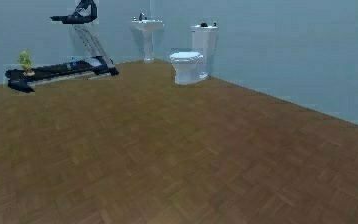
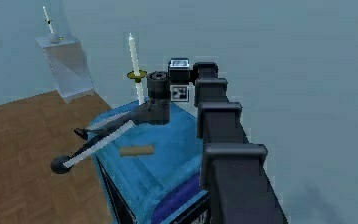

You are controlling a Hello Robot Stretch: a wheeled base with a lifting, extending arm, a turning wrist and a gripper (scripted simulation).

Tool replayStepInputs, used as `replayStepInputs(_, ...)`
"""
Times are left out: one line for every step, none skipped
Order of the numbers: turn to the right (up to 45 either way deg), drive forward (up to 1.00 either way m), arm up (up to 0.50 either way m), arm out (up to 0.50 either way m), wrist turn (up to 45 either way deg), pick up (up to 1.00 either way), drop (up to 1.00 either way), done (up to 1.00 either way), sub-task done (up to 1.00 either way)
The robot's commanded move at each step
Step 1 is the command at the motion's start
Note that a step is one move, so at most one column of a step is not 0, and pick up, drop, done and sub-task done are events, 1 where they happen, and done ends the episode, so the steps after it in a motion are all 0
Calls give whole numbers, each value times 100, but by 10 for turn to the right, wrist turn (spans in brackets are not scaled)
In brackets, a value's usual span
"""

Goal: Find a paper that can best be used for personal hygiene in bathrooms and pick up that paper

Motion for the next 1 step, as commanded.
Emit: replayStepInputs(0,0,0,0,450,0,0,0,0)
